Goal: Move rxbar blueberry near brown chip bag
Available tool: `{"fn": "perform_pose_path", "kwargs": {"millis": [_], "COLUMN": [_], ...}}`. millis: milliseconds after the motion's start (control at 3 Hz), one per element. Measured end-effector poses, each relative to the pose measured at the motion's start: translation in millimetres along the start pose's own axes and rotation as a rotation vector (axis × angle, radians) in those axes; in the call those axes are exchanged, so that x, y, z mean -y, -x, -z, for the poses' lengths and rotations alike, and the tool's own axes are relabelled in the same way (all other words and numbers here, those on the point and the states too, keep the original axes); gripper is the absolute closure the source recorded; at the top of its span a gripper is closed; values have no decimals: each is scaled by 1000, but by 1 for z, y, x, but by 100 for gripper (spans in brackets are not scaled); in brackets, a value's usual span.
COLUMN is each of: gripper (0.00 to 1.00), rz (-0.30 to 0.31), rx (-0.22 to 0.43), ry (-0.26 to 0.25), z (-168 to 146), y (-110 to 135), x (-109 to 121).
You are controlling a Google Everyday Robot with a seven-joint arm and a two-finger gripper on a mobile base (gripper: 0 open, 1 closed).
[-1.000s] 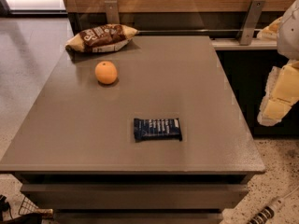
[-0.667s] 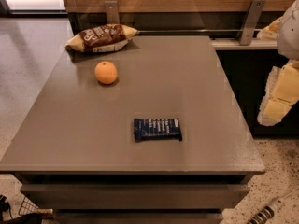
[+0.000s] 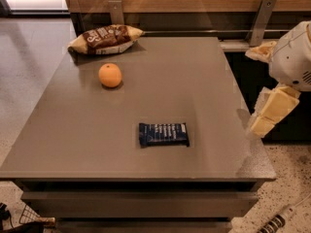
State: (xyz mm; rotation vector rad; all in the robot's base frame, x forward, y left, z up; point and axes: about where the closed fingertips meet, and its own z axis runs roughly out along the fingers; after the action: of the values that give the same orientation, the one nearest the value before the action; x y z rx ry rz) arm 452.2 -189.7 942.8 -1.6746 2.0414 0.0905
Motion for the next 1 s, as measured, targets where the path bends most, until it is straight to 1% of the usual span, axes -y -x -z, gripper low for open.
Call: {"fn": "perform_pose_path", "kwargs": {"millis": [333,667,1000], "gripper": [0,0,0], "rz": [4,9,21], "rx": [212,451,556], "ry": [38,138,204], "z": [-47,-87,-98], "y": [10,33,41], "x": [-1,-10,-18]}}
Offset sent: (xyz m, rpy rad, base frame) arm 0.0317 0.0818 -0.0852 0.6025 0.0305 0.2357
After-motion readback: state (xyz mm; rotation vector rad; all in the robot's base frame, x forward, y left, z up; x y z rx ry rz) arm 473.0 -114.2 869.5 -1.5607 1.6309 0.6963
